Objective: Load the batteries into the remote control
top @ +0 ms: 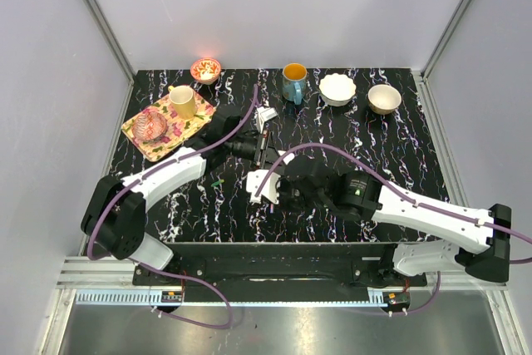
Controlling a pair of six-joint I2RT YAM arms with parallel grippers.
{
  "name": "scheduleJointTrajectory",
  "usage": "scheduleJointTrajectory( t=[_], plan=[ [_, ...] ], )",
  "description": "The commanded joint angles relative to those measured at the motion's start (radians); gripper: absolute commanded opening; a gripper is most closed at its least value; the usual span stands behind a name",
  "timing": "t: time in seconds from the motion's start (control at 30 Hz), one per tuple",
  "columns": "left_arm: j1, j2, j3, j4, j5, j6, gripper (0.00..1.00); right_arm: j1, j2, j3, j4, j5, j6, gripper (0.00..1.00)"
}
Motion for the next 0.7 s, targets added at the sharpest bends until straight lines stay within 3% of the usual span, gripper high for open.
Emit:
scheduleJointTrajectory(
  t=[0.0,0.3,0.5,0.67],
  plan=[
    [0.0,-0.062,-0.014,0.139,-0.006,-0.08,0.0,0.01,0.029,0.052,-0.06,0.027,0.042,0.0],
    [0.0,-0.096,-0.078,0.316,-0.022,-0.183,0.0,0.01,0.051,0.067,-0.1,0.081,0.079,0.0],
    [0.0,-0.108,-0.071,0.333,-0.009,-0.197,0.0,0.01,0.046,0.061,-0.123,0.077,0.074,0.0],
    [0.001,-0.116,-0.034,0.237,0.005,-0.143,0.0,0.01,0.043,0.064,-0.152,0.091,0.046,0.0]
  ],
)
